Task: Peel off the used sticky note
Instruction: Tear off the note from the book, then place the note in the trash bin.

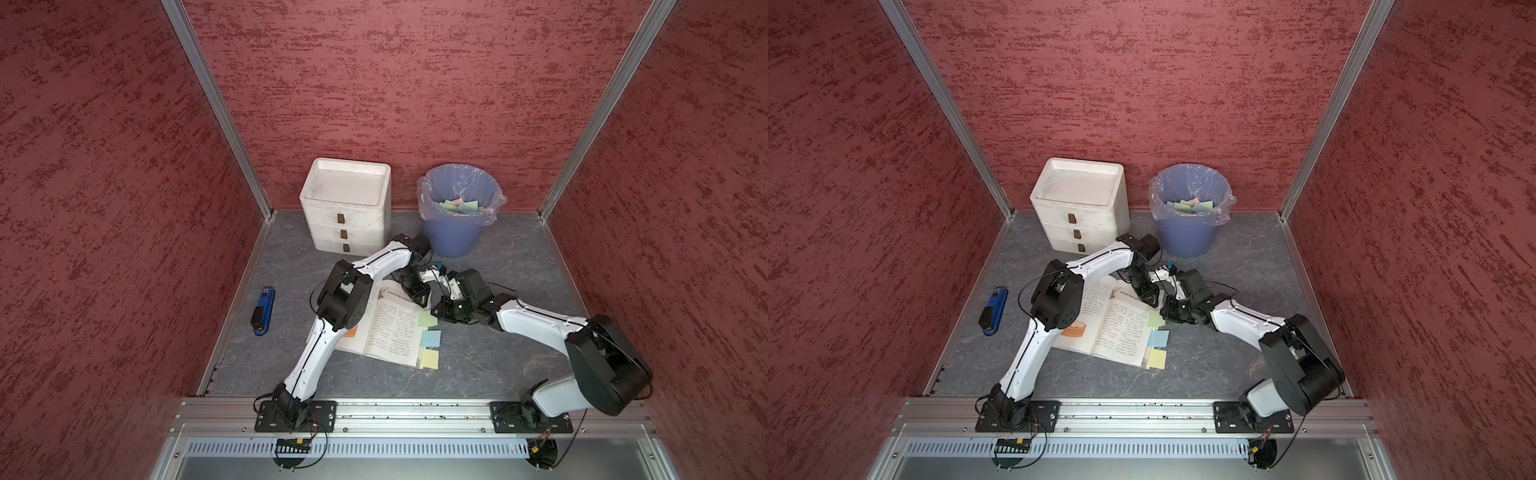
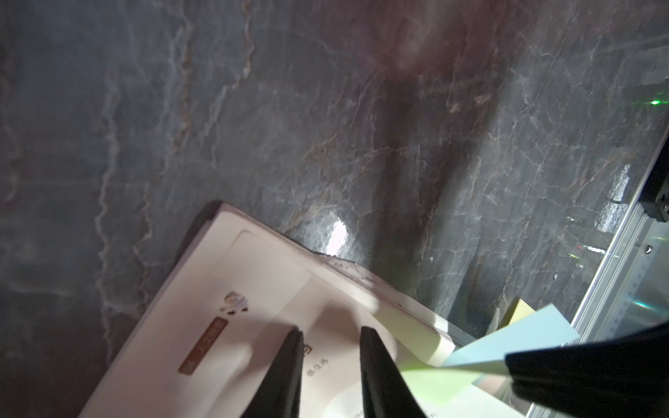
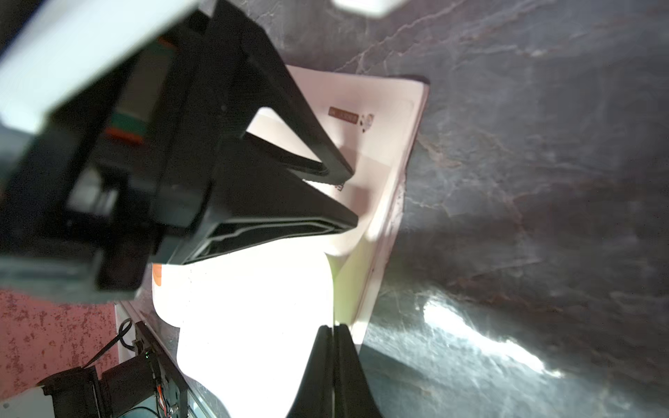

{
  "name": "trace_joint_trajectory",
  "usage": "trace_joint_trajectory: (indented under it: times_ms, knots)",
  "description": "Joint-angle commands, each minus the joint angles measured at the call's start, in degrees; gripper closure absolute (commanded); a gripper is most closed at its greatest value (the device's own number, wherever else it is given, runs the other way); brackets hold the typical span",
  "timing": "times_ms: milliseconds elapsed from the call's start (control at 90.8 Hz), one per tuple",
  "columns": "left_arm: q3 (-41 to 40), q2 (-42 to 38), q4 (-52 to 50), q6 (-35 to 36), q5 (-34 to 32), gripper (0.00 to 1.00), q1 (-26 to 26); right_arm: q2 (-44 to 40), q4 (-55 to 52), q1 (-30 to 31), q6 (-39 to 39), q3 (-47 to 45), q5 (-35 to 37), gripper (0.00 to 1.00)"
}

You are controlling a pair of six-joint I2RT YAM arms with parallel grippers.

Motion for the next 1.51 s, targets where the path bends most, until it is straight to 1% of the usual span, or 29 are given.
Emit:
trace_joint_trajectory:
  times_ms: [0,397,496,628,749,837,882,1003,1146,1267,1366,1499]
  knots:
    - [0.6,2.5,1.0,-0.7,-1.7,0.71,-0.3,-2.7,-0.6,1.1,-1.6,0.6,2.5,1.00]
    - [0.3,2.7,1.3,-1.2,-1.9,0.72,-0.3,-8.2,-2.9,5.2,-3.9,0.5,2.4,1.00]
    - [0.3,2.3,1.3,-1.3,-1.5,0.72,-0.2,-12.4,-5.0,6.1,-4.6,0.7,1.3,1.00]
    - [2.0,1.4,0.3,-2.7,2.7,0.72,0.8,-22.1,-10.0,6.2,-6.6,1.8,0.1,1.00]
    - [4.0,-0.4,-1.4,-3.0,5.0,0.73,1.8,-30.5,-19.9,6.2,-9.7,6.4,4.1,1.00]
    - [4.2,-3.7,-2.5,-3.3,7.0,0.72,2.9,-33.1,-26.4,5.9,-12.3,13.0,6.6,1.00]
    - [4.3,-5.7,-3.2,-3.3,7.5,0.72,3.6,-33.0,-29.4,5.4,-13.3,17.2,9.6,1.00]
    - [2.8,-11.4,-5.0,-3.2,9.6,0.71,6.8,-29.1,-36.1,2.4,-16.1,30.5,16.5,1.00]
    - [-3.6,-20.1,-5.7,-1.9,10.5,0.67,11.7,-19.8,-38.7,-3.9,-18.5,46.5,19.7,1.00]
    - [-13.3,-28.3,-5.1,0.1,10.3,0.62,17.1,-10.2,-38.5,-9.6,-18.8,57.8,20.8,1.00]
    - [-24.0,-34.1,-3.3,1.8,9.0,0.60,22.2,-1.9,-37.8,-12.6,-19.5,65.6,23.0,1.00]
    - [-37.7,-40.8,0.7,3.9,6.9,0.60,30.1,8.8,-37.6,-13.5,-22.6,74.8,28.5,1.00]
